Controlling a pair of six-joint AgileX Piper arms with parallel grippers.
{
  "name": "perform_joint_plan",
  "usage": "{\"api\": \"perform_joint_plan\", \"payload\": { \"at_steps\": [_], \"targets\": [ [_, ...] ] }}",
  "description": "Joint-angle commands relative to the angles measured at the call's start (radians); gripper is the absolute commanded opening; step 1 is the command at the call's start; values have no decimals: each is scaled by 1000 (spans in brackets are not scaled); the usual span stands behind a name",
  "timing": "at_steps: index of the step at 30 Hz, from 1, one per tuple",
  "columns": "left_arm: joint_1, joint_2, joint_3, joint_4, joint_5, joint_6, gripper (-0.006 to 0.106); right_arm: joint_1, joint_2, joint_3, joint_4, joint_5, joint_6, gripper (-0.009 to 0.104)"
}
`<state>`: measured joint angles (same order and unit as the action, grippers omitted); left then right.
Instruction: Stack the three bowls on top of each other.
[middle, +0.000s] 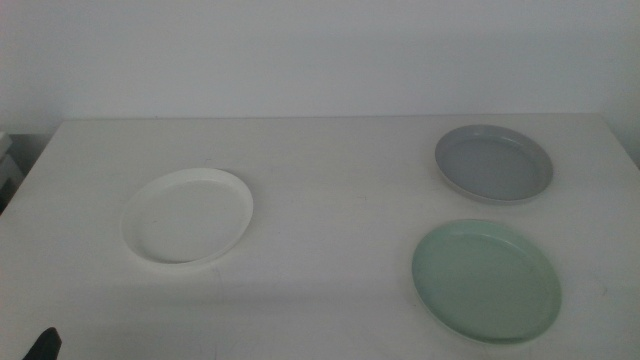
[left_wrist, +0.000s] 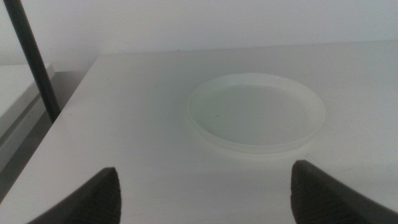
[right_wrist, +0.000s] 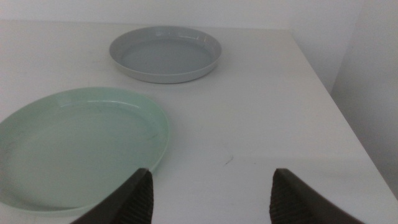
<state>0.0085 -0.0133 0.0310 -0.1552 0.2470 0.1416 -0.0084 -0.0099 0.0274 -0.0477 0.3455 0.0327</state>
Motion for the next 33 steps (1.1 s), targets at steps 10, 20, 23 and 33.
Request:
{"api": "perform_joint_plan", "payload": {
  "at_steps": [10,20,23,33],
  "targets": [
    [2,-14,-6,-7,-78,-9,105,-5,-27,-5,2,-157,-13,48],
    [2,-14,-6,-7,-78,-9,105,-5,162,-274,67,65,-13,48],
    [2,-14,-6,-7,-78,-9,105,-5,257,-360,83,117,-13,48],
    [2,-14,-6,-7,-78,-9,105,-5,635,-703,107,429,65,48]
  ]
}}
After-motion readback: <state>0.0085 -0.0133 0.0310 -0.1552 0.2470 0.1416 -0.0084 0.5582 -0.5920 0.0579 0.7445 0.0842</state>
